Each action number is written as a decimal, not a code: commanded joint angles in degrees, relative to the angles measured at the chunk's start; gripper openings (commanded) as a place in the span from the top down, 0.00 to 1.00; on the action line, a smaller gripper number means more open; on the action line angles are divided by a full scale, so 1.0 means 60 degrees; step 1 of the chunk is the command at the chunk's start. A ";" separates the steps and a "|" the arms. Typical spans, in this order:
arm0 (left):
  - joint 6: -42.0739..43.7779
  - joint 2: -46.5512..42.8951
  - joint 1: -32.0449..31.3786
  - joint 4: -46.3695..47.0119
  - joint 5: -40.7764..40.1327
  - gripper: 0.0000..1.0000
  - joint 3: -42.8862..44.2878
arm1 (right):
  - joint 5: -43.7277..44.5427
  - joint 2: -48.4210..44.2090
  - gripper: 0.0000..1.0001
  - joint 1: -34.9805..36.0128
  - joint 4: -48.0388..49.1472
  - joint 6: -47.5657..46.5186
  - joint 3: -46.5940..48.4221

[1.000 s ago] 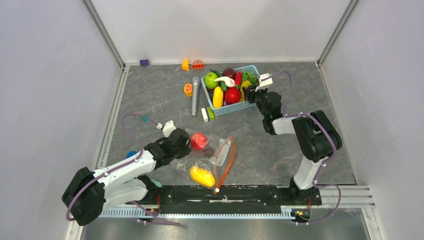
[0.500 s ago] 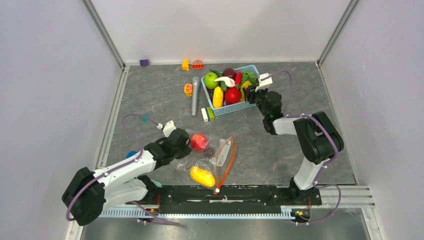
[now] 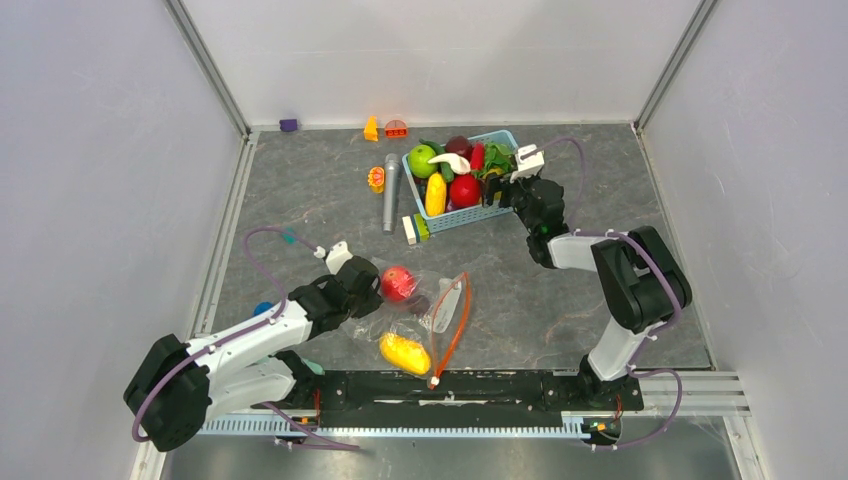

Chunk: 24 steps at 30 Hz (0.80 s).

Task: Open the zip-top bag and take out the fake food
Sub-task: Place the fake fruit in the bin.

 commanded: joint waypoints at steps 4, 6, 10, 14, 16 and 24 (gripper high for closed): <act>0.0005 -0.0103 0.0059 0.0218 -0.0076 0.98 0.0080 | -0.0233 -0.0699 0.04 0.0040 0.0115 -0.0037 0.0423; 0.0005 -0.0088 0.0059 0.0218 -0.0076 0.98 0.0084 | -0.0248 -0.0841 0.04 0.0038 0.0100 -0.0004 0.0421; 0.0006 -0.0076 0.0061 0.0233 -0.0063 0.98 0.0113 | -0.0262 -0.1062 0.03 0.0042 -0.0085 0.0050 0.0541; 0.0019 -0.0117 0.0059 0.0204 -0.0076 0.98 0.0134 | 0.0372 -0.1409 0.02 0.0031 -0.1345 0.0389 0.1125; 0.0014 -0.0173 0.0059 0.0178 -0.0105 0.98 0.0130 | 0.0847 -0.1572 0.02 0.0030 -0.2869 0.0664 0.1890; 0.0033 -0.0347 0.0059 0.0071 -0.0136 0.98 0.0122 | 0.1464 -0.3059 0.02 -0.0032 -0.9743 0.2260 0.3698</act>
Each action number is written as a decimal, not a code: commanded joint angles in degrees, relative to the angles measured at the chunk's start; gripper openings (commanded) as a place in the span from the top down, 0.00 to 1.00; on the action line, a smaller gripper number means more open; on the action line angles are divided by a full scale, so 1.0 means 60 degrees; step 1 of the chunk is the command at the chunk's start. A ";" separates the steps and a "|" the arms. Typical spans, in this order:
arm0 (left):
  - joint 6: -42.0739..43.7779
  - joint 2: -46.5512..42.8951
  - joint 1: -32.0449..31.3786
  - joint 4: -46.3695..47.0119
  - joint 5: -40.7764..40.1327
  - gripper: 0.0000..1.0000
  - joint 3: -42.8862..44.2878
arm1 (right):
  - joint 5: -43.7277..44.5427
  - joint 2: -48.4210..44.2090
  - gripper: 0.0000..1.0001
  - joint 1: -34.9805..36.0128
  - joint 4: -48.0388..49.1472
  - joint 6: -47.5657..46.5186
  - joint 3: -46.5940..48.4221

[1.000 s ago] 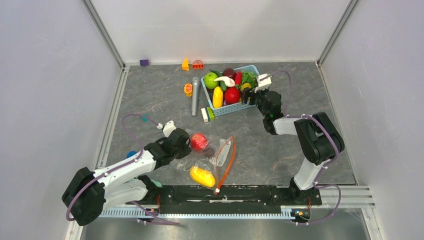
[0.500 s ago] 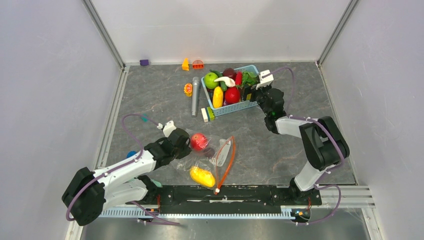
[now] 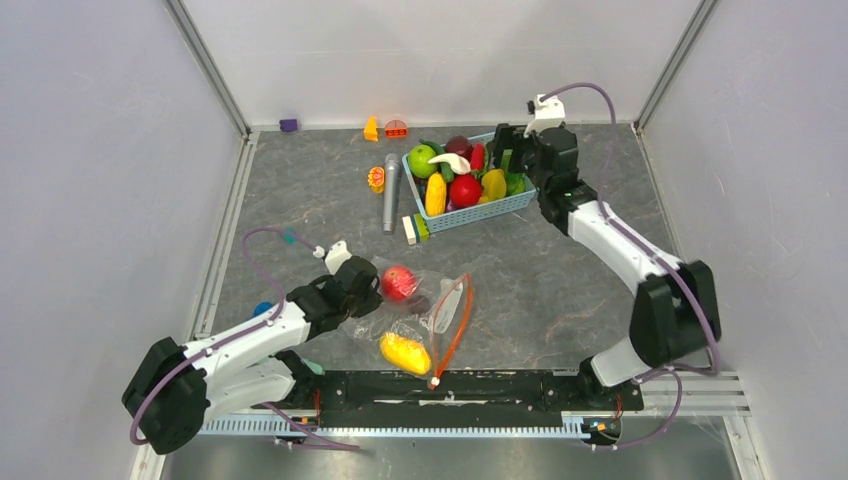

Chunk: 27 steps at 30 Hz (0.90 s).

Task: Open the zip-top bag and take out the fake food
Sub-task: Place the fake fruit in the bin, then pick up the fake fruit from the zipper food storage bag.

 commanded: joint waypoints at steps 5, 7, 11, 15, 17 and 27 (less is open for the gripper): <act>0.0128 -0.0217 0.0059 0.0031 -0.0161 0.98 0.0143 | -0.1838 -0.3051 0.16 -0.0003 -0.4248 0.1584 -0.1870; 0.0123 -0.0198 0.0059 0.0063 -0.0160 0.98 0.0140 | -0.2863 -0.3617 0.31 0.0158 -0.4052 0.1584 -0.2825; 0.0137 -0.0152 0.0059 0.0079 -0.0090 0.98 0.0158 | -0.3683 -0.4688 0.54 0.1261 -0.3491 0.1091 -0.4363; 0.0137 -0.0120 0.0059 0.0082 -0.0073 0.98 0.0145 | -0.3499 -0.5699 0.57 0.2640 -0.2700 0.1058 -0.5516; 0.0118 -0.0127 0.0059 0.0092 -0.0058 0.98 0.0135 | -0.3447 -0.6107 0.58 0.3118 -0.2268 0.1176 -0.5879; 0.0015 -0.0175 0.0059 0.0101 -0.0001 0.98 0.0018 | -0.2782 -0.6191 0.66 0.5550 -0.0917 0.1128 -0.7002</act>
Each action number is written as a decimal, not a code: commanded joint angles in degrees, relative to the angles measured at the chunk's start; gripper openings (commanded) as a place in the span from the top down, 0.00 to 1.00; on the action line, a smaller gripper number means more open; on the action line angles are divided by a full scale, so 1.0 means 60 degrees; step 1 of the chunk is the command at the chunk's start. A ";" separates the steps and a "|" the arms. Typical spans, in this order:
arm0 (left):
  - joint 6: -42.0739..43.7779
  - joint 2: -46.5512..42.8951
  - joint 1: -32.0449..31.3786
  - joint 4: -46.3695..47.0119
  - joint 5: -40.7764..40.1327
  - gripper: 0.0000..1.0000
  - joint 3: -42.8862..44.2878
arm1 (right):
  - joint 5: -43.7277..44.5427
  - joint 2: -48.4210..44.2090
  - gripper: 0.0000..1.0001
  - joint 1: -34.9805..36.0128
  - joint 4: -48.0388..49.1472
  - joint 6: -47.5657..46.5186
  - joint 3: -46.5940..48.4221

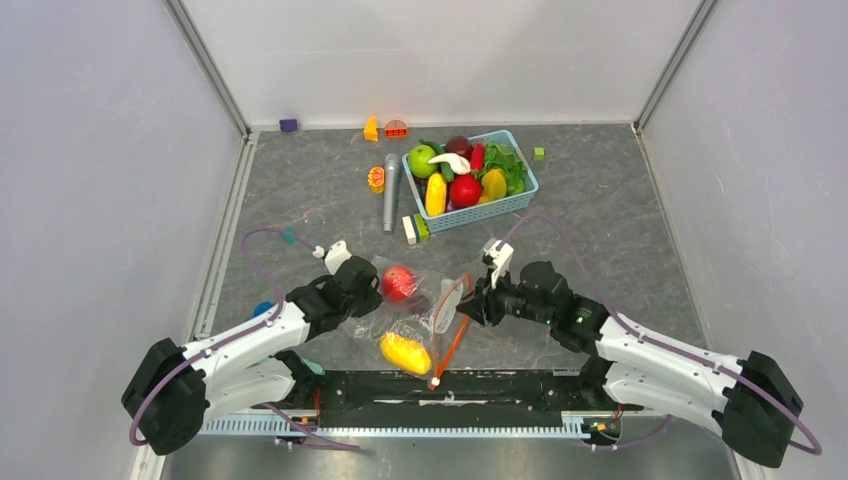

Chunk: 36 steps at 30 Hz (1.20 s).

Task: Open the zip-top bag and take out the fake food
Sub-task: Pick up the fake fruit from the zipper food storage bag.

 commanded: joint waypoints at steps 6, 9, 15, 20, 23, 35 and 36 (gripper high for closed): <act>-0.0009 -0.0207 0.0059 0.0067 0.0071 0.98 -0.0047 | 0.1282 0.1281 0.68 0.1916 0.1948 -0.0428 -0.0499; -0.0009 -0.0281 0.0059 0.0065 0.0130 0.98 -0.0062 | 0.1440 0.1787 0.68 0.2043 0.2535 -0.0380 -0.0674; 0.0157 -0.0539 0.0045 -0.0109 0.0359 0.98 0.0263 | 0.2084 0.2677 0.69 0.2064 0.3412 -0.0295 -0.1016; 0.0363 -0.0496 -0.0201 -0.0492 0.0473 0.98 0.1118 | 0.2520 0.3055 0.69 0.2063 0.3859 -0.0141 -0.1277; 0.0386 -0.0334 -0.0531 -0.0618 0.0474 0.98 0.1715 | 0.2686 0.3063 0.69 0.2057 0.4080 -0.0024 -0.1523; 0.0292 -0.0115 -0.1303 -0.0954 -0.0175 0.98 0.2383 | 0.2930 0.2922 0.66 0.2059 0.4604 0.0300 -0.1984; 0.0270 -0.0154 -0.1303 -0.0976 -0.0256 0.98 0.2313 | 0.2909 0.2853 0.64 0.2063 0.4625 0.0295 -0.2026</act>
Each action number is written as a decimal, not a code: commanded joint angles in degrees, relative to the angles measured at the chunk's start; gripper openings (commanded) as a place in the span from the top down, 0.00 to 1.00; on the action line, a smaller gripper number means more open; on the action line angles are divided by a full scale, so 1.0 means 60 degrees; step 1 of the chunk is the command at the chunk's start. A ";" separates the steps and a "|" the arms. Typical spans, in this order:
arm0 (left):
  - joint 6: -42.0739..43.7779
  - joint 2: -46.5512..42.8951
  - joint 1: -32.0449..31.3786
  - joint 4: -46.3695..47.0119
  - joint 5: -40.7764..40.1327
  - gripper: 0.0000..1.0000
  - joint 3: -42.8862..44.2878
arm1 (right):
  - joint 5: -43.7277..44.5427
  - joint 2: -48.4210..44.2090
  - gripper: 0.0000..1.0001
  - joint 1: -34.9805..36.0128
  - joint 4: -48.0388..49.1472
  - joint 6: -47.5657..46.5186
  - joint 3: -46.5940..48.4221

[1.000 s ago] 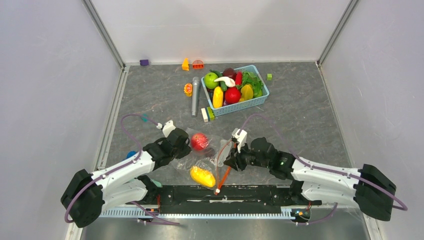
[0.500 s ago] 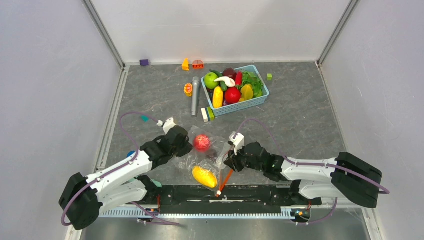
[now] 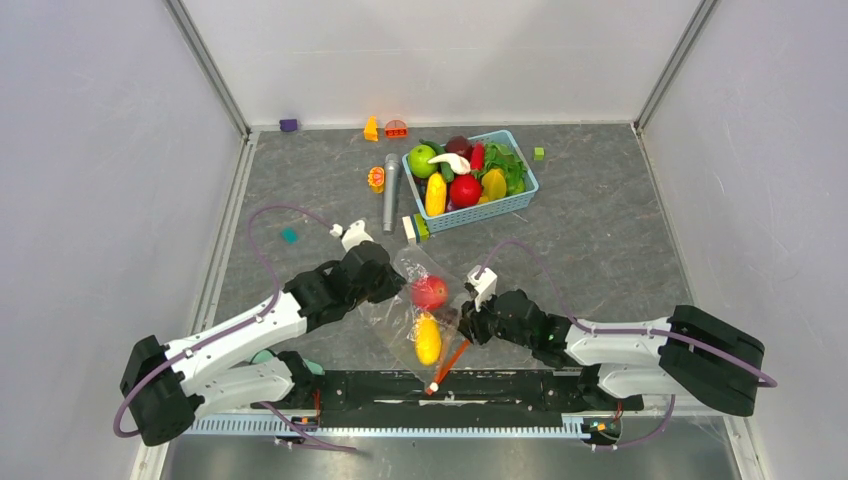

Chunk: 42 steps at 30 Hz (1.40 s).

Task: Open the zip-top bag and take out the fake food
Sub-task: Pick up the fake fruit from the zipper food storage bag.

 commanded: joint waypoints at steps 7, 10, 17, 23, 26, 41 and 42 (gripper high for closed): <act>0.0052 -0.0206 -0.0042 -0.0363 -0.0917 0.98 -0.0569 | -0.0092 -0.0728 0.52 0.0030 0.0543 0.0253 -0.0368; -0.0060 -0.0181 -0.0034 -0.0275 -0.0930 0.98 -0.0886 | -0.0418 -0.0702 0.51 0.0028 0.0529 0.0382 -0.0371; -0.0163 -0.0145 -0.0043 -0.0069 -0.0987 0.98 -0.1471 | -0.0767 -0.0610 0.58 0.0096 0.0622 0.1114 -0.0505; -0.0214 -0.0064 -0.0043 0.0090 -0.1029 0.98 -0.1855 | -0.0783 -0.0633 0.68 0.0349 0.0659 0.1727 -0.0636; -0.0210 0.0044 -0.0035 0.0175 -0.1024 0.98 -0.1983 | -0.0838 -0.0453 0.73 0.0517 0.0734 0.2016 -0.0584; -0.0039 0.1073 -0.0057 0.1114 -0.0746 0.98 -0.2440 | -0.0839 0.1072 0.74 0.0876 0.1718 0.3056 0.0012; -0.0038 0.1169 -0.0070 0.1209 -0.0712 0.98 -0.2473 | -0.0940 0.1154 0.74 0.0876 0.1805 0.3062 0.0100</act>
